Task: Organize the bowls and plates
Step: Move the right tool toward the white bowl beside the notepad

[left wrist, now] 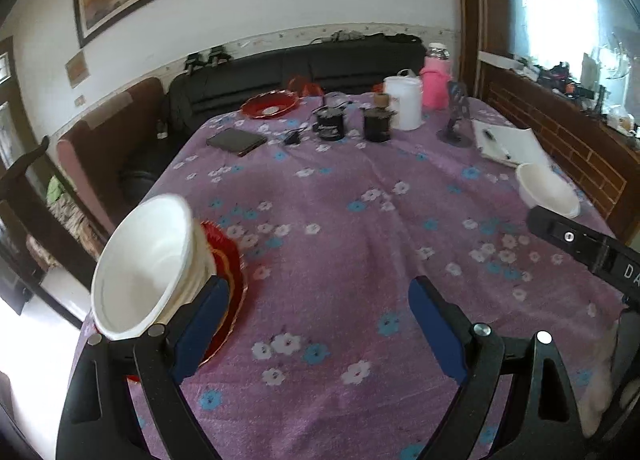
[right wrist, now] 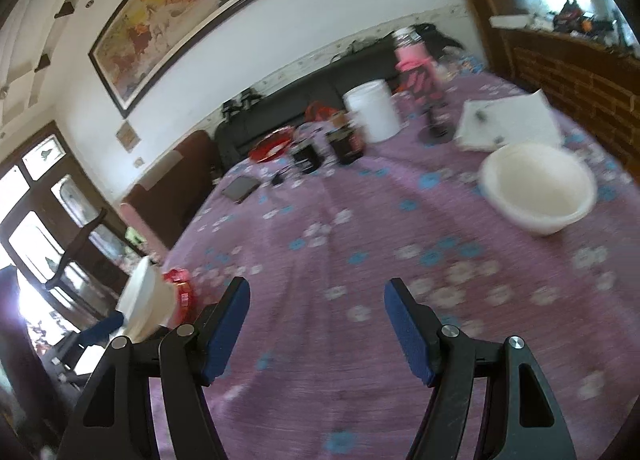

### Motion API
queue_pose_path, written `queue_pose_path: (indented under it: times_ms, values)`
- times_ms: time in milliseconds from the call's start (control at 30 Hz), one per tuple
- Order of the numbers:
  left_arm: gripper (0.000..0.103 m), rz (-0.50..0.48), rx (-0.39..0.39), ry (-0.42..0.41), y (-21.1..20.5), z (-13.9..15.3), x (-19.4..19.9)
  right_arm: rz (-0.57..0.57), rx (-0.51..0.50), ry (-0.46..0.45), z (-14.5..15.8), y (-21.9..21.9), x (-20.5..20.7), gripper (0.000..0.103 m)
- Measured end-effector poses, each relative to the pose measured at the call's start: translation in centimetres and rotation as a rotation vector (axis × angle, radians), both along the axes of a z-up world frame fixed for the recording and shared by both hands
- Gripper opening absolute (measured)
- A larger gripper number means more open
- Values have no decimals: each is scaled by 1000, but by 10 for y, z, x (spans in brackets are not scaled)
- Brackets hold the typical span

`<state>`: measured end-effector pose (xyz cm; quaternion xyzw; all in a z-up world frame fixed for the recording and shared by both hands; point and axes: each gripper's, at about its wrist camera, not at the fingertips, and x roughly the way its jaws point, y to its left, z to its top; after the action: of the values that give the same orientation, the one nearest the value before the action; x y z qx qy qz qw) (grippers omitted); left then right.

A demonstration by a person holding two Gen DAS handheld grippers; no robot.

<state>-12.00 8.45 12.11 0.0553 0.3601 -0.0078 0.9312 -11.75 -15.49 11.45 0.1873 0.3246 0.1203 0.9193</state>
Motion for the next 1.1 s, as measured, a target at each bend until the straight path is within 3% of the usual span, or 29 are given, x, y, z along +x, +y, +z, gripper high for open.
queue_pose_path:
  times_ms: [233, 400, 633, 933, 1100]
  values:
    - [91, -70, -48, 15, -33, 14, 14, -144, -130, 2, 10, -79, -10, 74]
    - [91, -158, -67, 6, -74, 32, 31, -231, -139, 9, 20, -130, -10, 74]
    - [91, -250, -41, -39, -134, 44, 60, -259, -144, 37, 23, -161, 19, 74]
    - [91, -304, -118, 116, -184, 10, 115, -283, 29, 123, -16, -201, 90, 74]
    - [90, -309, -138, 170, -200, -7, 142, -243, 61, 145, -39, -204, 107, 74]
